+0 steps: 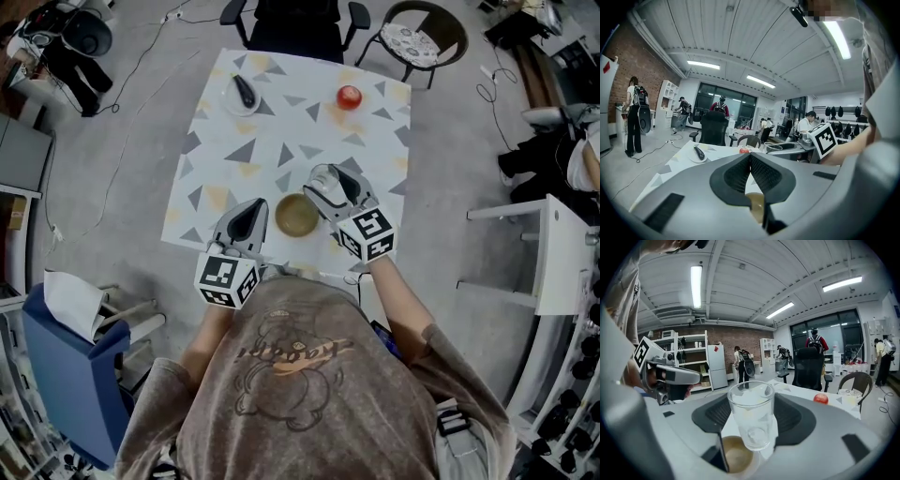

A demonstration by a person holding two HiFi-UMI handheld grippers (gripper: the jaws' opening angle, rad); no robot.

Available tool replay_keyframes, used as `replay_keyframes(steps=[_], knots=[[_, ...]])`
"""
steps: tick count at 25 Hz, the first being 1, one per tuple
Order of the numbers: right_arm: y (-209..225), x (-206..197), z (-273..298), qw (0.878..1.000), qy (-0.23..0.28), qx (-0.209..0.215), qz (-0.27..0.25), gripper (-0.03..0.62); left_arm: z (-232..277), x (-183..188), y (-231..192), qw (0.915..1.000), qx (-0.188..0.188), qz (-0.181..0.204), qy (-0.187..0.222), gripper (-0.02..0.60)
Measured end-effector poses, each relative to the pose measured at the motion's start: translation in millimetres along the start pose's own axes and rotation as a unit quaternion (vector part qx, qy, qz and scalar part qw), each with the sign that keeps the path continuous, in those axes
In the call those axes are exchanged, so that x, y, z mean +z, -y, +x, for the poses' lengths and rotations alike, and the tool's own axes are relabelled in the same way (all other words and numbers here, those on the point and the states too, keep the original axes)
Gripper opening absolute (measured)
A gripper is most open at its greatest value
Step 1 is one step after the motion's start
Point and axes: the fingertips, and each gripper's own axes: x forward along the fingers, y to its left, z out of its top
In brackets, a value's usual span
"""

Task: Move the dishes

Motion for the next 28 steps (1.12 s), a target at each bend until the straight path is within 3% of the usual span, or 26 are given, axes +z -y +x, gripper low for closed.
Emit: replay_keyframes(steps=[12, 28], knots=[[72.6, 3.6, -35.8, 0.995, 0.013, -0.101, 0.013, 0.285, 22.3, 5.0, 12.5, 0.9994, -0.033, 0.006, -0.004, 0.018], [84.5, -56.8, -3.6, 0.995, -0.019, -0.096, 0.024, 0.285, 27.9, -2.5, 2.4, 0.9994, -0.027, 0.004, -0.022, 0.018]])
